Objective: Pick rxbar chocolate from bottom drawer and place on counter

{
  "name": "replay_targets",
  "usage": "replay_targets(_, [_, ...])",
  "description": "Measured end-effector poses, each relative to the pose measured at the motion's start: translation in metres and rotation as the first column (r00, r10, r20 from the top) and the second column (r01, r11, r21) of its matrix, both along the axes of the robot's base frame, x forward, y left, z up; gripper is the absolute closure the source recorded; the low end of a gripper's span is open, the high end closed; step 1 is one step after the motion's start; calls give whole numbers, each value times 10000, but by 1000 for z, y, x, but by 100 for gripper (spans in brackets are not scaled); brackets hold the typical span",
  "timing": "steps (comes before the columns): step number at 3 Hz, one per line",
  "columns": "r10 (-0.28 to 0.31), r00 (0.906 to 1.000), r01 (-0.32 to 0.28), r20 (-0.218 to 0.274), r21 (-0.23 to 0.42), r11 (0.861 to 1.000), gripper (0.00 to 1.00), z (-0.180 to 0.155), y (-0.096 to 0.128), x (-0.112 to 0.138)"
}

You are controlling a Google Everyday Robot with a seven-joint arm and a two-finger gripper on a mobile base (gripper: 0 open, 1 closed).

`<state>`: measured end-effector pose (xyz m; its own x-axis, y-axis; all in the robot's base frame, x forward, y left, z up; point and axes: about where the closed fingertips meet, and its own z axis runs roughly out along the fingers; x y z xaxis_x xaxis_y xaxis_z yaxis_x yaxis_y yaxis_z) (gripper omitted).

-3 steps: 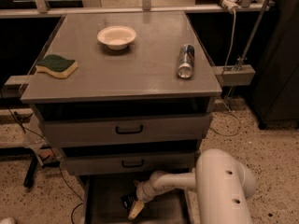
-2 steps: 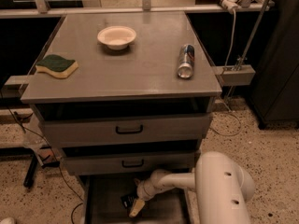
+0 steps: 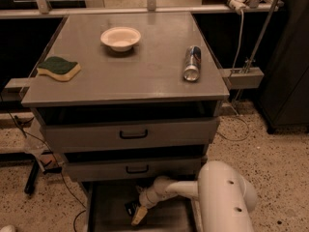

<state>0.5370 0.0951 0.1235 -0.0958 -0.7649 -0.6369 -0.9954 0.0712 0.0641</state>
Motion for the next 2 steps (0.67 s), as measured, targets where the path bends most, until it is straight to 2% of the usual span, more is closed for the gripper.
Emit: replay_targets(2, [-65, 9999, 69, -93, 441, 9990, 0, -8, 18, -9])
